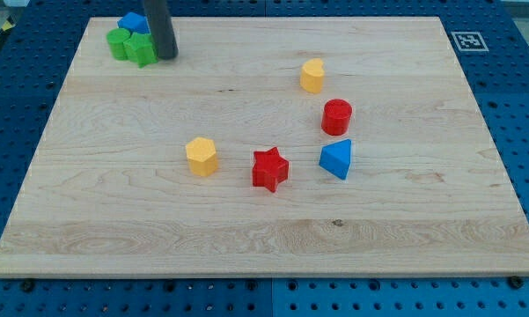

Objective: Move the yellow heart to the group of blocks

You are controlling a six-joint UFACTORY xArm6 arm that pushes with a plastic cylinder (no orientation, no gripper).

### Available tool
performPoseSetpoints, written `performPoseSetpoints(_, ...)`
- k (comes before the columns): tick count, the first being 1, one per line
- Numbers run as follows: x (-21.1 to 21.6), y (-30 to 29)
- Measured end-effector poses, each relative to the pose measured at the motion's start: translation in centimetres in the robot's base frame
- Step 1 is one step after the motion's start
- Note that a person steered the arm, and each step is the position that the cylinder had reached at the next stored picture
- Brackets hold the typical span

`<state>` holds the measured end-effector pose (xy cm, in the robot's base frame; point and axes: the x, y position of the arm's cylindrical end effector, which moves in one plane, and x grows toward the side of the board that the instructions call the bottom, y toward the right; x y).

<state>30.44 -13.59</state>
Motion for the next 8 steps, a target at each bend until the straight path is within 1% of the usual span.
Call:
performPoseSetpoints(1,6.1,8.1)
performPoseSetpoints(2,8.0,16.4)
performPoseSetpoints(3,8.0,22.6)
performPoseSetpoints(4,8.0,25.2)
performPoseSetpoints(5,6.7,25.3)
performPoseSetpoints(6,3.6,25.1)
performPoseSetpoints(8,3.0,20.7)
